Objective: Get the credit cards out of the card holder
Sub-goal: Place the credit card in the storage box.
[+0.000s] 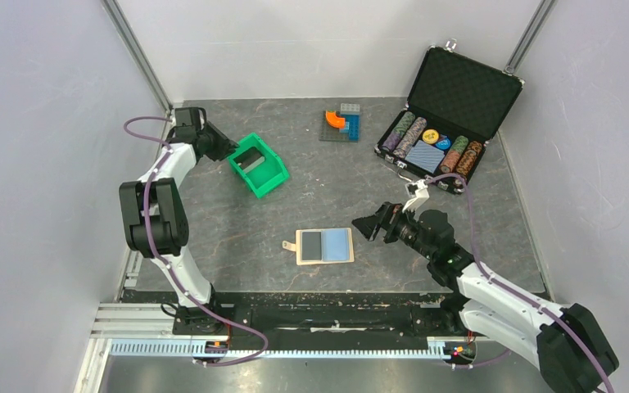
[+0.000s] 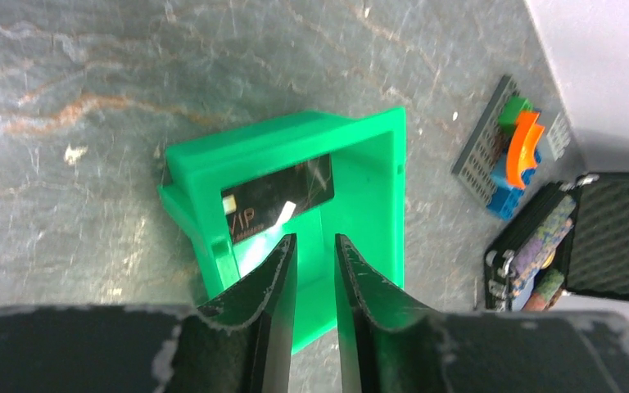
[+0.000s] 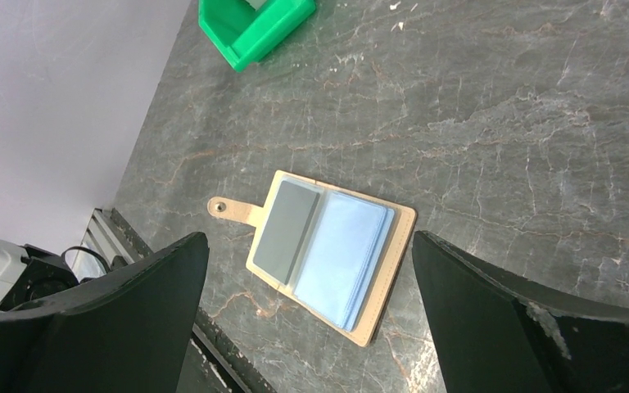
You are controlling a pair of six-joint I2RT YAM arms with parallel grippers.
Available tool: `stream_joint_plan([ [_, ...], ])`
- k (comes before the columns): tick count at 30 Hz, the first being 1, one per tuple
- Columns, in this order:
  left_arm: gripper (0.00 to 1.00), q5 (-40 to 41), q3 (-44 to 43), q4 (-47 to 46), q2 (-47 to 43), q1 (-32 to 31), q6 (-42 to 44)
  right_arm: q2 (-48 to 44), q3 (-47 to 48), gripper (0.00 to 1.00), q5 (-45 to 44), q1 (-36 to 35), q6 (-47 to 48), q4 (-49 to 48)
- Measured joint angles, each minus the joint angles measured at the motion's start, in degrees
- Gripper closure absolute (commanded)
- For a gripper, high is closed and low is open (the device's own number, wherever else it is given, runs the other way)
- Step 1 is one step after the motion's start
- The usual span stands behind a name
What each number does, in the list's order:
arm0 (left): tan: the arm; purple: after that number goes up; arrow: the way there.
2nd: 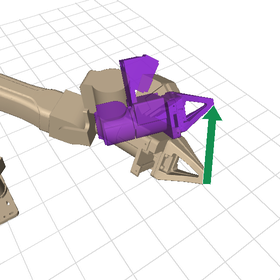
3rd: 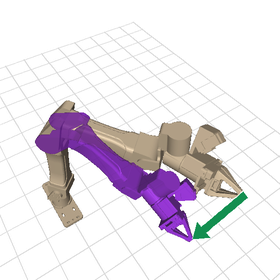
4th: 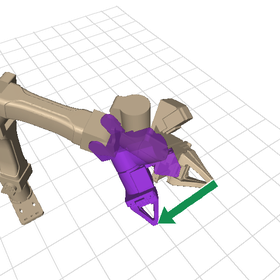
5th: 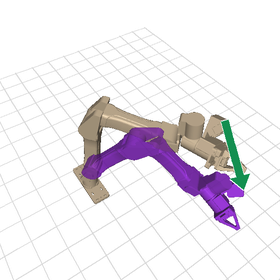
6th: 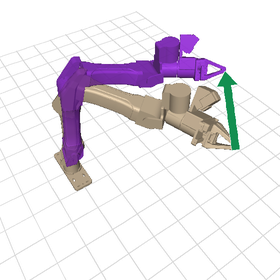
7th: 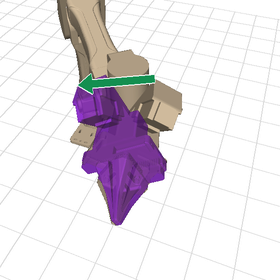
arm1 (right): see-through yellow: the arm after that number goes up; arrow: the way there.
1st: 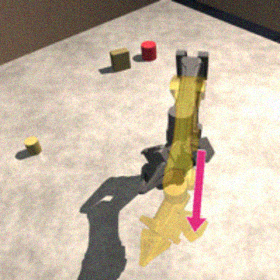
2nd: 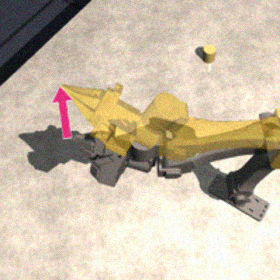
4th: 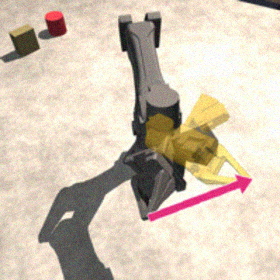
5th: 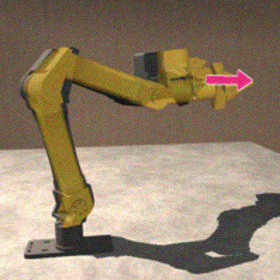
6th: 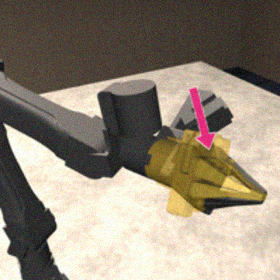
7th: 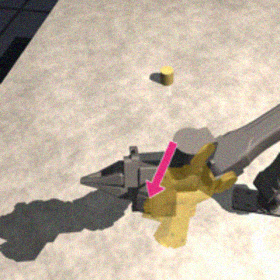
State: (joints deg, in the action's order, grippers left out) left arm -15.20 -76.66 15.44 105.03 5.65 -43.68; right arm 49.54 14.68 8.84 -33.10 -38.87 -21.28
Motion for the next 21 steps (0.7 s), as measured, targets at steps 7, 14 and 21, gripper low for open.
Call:
stream_joint_plan([
  [7, 0.65, -1.5, 2.9, 5.8, -7.4, -3.2, 3.5, 3.1, 0.2, 0.02, 2.8, 0.0, 0.0, 0.9],
  [14, 0.59, -2.7, 9.7, 9.7, -19.4, -13.4, 6.3, 4.6, 0.3, 0.03, 4.1, 0.0, 0.2, 2.0],
  [21, 0.55, -4.2, 20.3, 11.5, -27.4, -21.6, 6.9, 4.6, 1.5, 0.04, 4.2, 0.0, 1.9, 4.1],
])
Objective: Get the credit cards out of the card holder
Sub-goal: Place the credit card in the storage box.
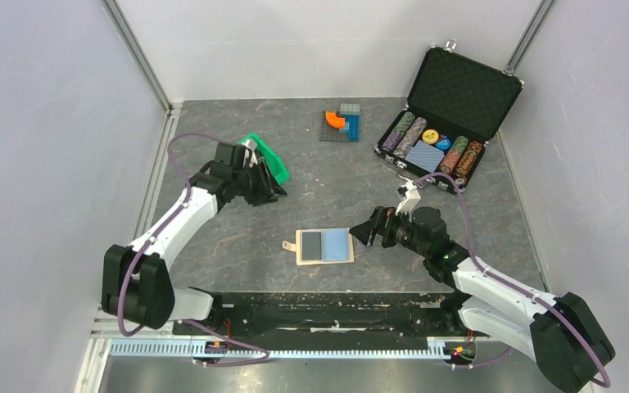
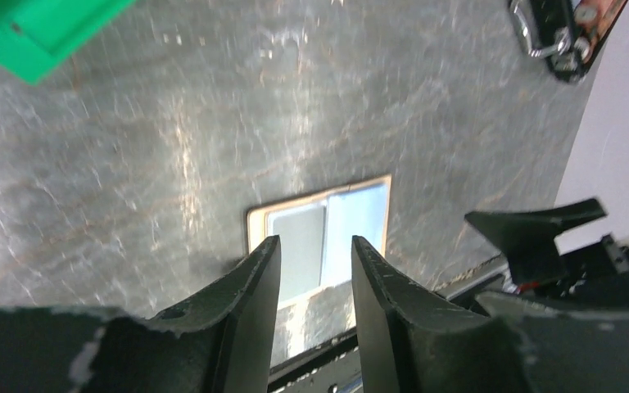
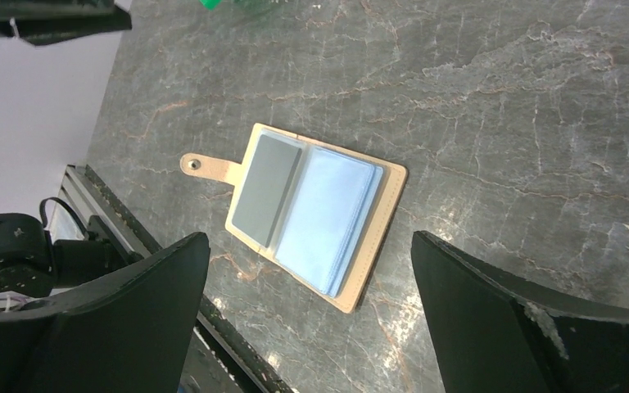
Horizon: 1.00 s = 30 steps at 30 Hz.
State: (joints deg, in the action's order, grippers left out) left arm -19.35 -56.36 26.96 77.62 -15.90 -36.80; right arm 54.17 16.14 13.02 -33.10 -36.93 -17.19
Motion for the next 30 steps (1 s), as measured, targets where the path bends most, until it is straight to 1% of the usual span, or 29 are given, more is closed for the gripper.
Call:
stream_joint_plan([
  [6, 0.54, -0.2, 8.4, -0.8, -6.6, -3.4, 0.0, -1.0, -0.7, 0.05, -1.1, 0.0, 0.8, 1.7],
  [10, 0.52, -0.2, 14.6, -2.9, -8.0, -4.6, 0.0, -1.9, -1.9, 0.05, -1.6, 0.0, 0.8, 2.4],
  [13, 0.50, -0.4, 18.8, -4.9, -7.5, -5.7, -0.2, -2.0, -2.0, 0.05, -2.4, -0.1, 0.9, 3.3],
  [15, 0.50, -0.8, 20.2, -6.2, -5.9, -6.4, -0.3, -2.3, -2.0, 0.05, -2.9, -0.2, 1.0, 3.6],
  [20, 0.50, -0.8, 20.4, -9.1, -1.0, -9.1, -0.3, -3.1, -2.0, 0.05, -4.4, -1.2, 0.9, 4.6],
  [24, 0.51, -0.7, 21.0, -11.1, 1.1, -10.9, -0.3, -3.9, -2.0, 0.06, -5.7, -2.3, 0.8, 5.2],
  [28, 0.58, -0.7, 22.0, -12.2, 1.6, -11.6, -0.3, -4.1, -2.0, 0.06, -6.9, -3.7, 0.5, 5.3],
  [30, 0.68, -0.7, 22.1, -12.6, 1.6, -11.8, -0.3, -4.1, -2.0, 0.07, -7.4, -4.8, 0.5, 5.4],
])
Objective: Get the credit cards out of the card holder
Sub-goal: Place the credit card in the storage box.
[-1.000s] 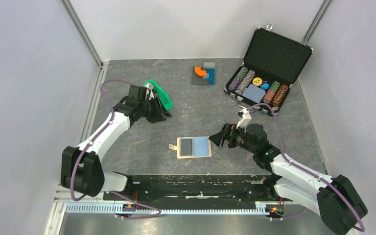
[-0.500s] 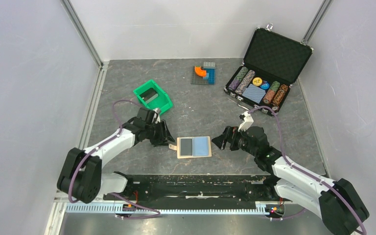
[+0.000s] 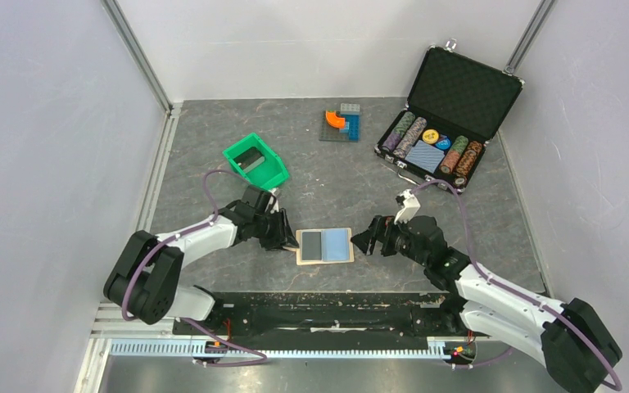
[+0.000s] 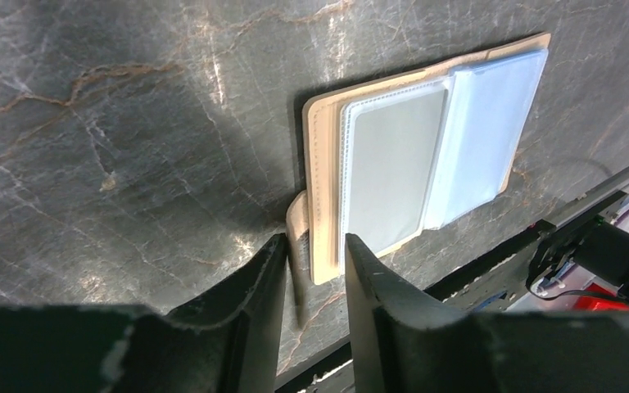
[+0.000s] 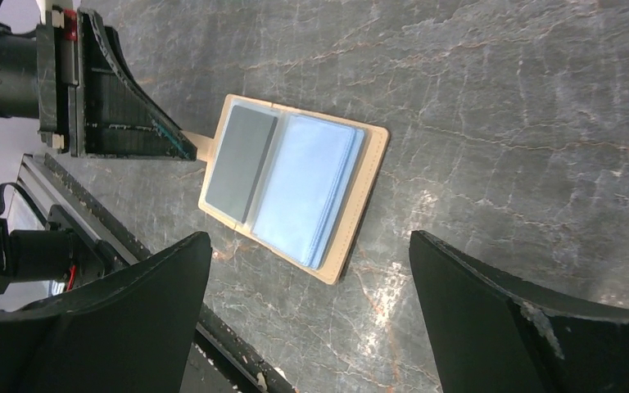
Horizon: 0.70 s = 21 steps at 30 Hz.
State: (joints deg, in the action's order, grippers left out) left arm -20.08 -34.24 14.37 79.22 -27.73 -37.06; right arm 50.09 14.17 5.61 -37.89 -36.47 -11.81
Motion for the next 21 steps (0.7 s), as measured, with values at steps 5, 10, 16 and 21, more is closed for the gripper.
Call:
stream_joint_plan([
  [5, 0.97, -1.0, 0.6, -2.0, -0.5, 0.0, -0.7, 1.6, 0.8, 0.08, -1.6, -3.2, -0.1, 0.1],
  [10, 0.98, -3.0, 1.1, -3.0, -1.5, -0.2, -0.9, 5.6, 3.8, 0.11, -3.1, -6.4, -0.3, -0.2],
  [16, 0.98, -6.1, 2.9, -5.1, -6.5, -0.6, -2.6, 12.2, 9.0, 0.14, -4.5, -10.0, -0.3, -1.2],
  [21, 0.98, -8.4, 3.1, -6.4, -7.9, -0.8, -3.4, 19.1, 13.2, 0.19, -5.5, -12.4, 0.1, -1.3],
])
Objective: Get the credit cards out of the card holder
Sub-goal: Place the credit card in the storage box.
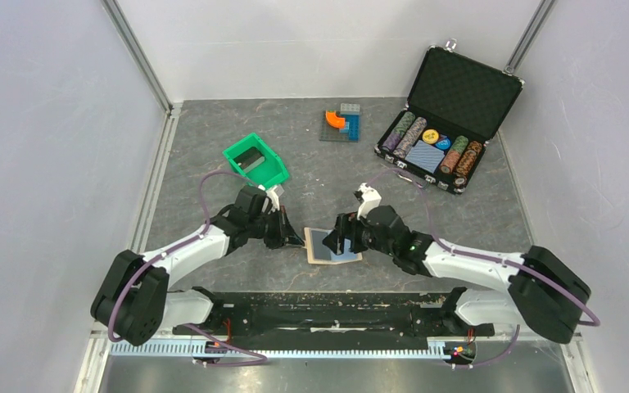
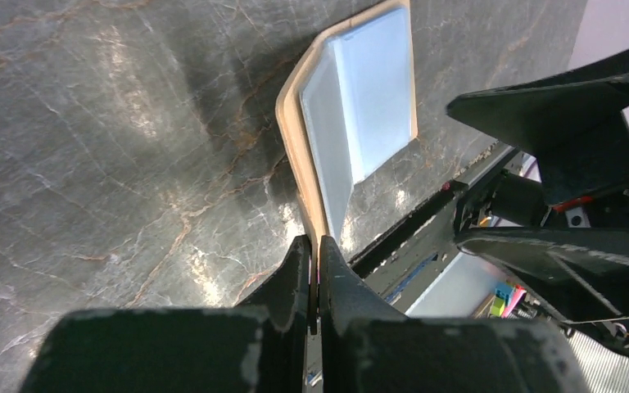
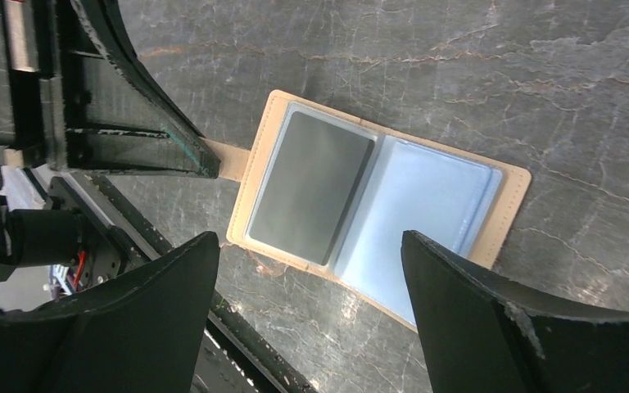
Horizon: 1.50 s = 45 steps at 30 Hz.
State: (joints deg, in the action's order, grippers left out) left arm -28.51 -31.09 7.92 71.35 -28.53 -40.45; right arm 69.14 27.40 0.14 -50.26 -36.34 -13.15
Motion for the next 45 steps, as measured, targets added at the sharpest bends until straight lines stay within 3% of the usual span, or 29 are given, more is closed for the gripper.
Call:
stream_joint_plan([
  [9, 0.98, -1.8, 0.8, -0.4, -1.1, -0.9, -0.3, 9.5, 5.3, 0.30, -0.7, -5.4, 0.5, 0.4],
  [15, 0.98, -1.9, 1.0, -0.4, -1.6, -1.0, -0.3, 13.0, 7.8, 0.47, -2.3, -7.3, 1.9, 1.7],
  [24, 0.98, -1.9, 1.1, -0.4, -1.7, -1.2, -0.3, 14.0, 8.2, 0.43, -3.7, -7.5, 3.0, 2.6],
  [33, 0.98, -1.9, 1.1, -0.4, -1.7, -1.2, -0.3, 15.6, 8.4, 0.50, -3.6, -7.6, 3.0, 3.2],
  [40, 0.98, -1.9, 1.1, -0.3, -1.8, -1.2, -0.3, 16.1, 8.5, 0.35, -3.5, -7.6, 3.2, 3.4],
  [45, 0.98, -1.9, 1.1, -0.3, -1.8, -1.2, -0.3, 16.6, 9.2, 0.33, -3.4, -7.8, 3.6, 3.6],
])
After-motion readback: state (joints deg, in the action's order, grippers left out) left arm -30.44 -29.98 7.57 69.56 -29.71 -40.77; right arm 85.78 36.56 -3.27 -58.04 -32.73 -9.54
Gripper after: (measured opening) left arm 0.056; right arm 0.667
